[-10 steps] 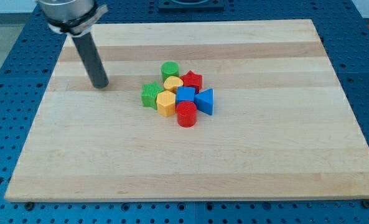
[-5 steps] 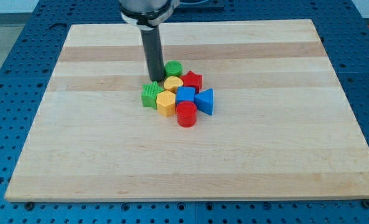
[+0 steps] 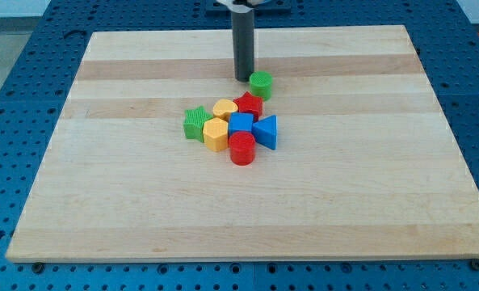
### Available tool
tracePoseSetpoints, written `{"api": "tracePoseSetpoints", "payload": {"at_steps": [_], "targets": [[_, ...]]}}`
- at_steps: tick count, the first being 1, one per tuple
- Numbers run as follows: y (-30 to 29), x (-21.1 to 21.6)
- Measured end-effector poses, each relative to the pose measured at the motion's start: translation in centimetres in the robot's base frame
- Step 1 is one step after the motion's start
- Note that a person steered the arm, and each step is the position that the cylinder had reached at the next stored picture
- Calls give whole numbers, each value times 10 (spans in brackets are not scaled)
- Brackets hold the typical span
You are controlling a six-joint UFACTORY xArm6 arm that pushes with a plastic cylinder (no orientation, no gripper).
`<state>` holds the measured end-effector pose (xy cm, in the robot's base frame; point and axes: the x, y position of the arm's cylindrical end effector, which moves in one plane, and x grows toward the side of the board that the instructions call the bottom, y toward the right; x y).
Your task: Drag the green circle towards right side of red star
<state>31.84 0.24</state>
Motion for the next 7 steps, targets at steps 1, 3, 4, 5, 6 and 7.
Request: {"api": "tracePoseSetpoints", "payload": {"at_steps": [1, 3, 4, 5, 6, 7], "targets": [[24, 11], [40, 71], [54, 57], [84, 44], [97, 62], [97, 77]]}}
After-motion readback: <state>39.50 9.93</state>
